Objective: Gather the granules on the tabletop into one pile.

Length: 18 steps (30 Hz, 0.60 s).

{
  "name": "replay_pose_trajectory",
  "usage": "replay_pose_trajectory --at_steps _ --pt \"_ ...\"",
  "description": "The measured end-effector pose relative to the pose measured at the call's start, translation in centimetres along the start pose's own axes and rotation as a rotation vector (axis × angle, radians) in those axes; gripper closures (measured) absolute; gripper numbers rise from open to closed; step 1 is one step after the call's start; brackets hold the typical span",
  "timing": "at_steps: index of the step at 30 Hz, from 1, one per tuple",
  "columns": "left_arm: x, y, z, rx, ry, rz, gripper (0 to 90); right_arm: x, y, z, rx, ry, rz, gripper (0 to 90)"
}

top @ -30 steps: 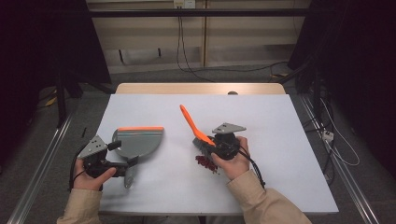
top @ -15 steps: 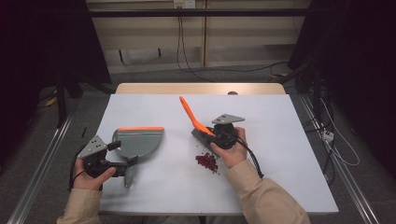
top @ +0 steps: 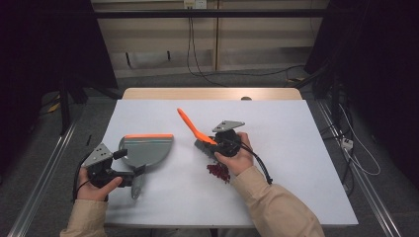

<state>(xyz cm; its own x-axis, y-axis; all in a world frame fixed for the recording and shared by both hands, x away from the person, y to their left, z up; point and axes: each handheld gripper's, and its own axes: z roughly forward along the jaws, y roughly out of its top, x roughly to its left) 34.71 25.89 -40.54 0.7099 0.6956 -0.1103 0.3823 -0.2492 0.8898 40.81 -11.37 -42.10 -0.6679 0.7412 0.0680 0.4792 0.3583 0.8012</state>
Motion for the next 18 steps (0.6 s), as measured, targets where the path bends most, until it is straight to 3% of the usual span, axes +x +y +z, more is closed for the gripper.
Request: replay_pose_trajectory --at_steps 4,9,12,18 --pt "-0.1 0.1 0.0 0.001 0.001 0.0 5.6 0.3 -0.6 -1.1 0.012 0.026 -0.021 71.4" --pt "-0.2 0.1 0.1 0.002 0.001 0.004 5.6 0.2 -1.0 -2.6 -0.034 0.043 0.006 71.4" --pt "-0.2 0.1 0.1 0.003 0.001 0.004 5.6 0.1 -1.2 -3.3 -0.05 0.022 -0.001 71.4" --pt "-0.2 0.0 0.2 0.008 0.001 0.006 5.6 -1.9 -2.0 -4.9 -0.087 -0.01 0.047 71.4"
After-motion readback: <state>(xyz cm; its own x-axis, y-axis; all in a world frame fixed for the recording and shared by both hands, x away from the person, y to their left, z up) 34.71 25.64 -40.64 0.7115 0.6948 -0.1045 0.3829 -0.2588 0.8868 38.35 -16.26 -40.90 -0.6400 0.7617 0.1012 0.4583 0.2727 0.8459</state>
